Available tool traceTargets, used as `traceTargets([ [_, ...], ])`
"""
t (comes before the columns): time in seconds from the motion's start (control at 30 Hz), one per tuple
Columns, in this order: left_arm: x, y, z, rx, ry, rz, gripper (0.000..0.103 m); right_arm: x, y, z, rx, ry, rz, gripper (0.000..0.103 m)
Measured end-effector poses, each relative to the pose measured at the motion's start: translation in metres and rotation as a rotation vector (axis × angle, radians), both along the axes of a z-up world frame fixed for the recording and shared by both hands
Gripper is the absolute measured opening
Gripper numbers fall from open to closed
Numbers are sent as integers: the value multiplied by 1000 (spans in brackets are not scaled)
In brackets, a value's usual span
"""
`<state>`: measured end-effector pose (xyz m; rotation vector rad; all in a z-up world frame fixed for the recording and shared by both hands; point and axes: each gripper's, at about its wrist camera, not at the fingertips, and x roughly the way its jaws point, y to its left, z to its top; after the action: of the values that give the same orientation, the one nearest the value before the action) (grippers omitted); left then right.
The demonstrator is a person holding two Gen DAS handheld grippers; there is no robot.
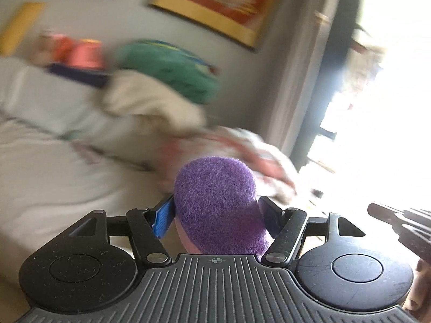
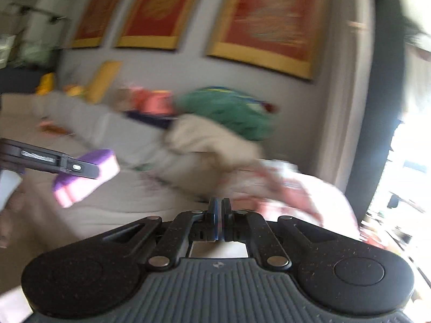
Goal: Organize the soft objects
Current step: 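Carry the sponge into the pink box and open the left tool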
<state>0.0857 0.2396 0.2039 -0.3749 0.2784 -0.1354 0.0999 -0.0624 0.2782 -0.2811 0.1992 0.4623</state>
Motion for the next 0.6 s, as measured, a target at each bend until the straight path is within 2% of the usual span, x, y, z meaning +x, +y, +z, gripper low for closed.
traceTargets([
  [0.07, 20, -40, 6, 23, 8, -86, 73, 4, -46, -9, 31, 15, -79, 2],
  [0.13, 31, -68, 2, 3, 36, -136, 73, 5, -80, -26, 39, 57, -119, 2],
  [0.2, 36, -82, -7, -31, 82, -170, 73, 9, -106, -45, 25, 118, -123, 2],
  [0.27, 30, -83, -19, -31, 112, -177, 73, 9, -122, -59, 30, 183, -115, 2],
  [0.37, 0, -74, -36, 44, 129, -75, 73, 10, -121, -74, 57, 265, -73, 2],
  [0.47, -37, -45, -59, 99, 173, 85, 73, 17, -96, -78, 70, 328, 17, 2],
  [0.53, -58, -18, -81, 71, 218, 167, 73, 20, -60, -81, 64, 358, 108, 2],
  [0.6, -70, 12, -107, 2, 273, 215, 73, 3, -26, -89, 43, 360, 195, 3],
])
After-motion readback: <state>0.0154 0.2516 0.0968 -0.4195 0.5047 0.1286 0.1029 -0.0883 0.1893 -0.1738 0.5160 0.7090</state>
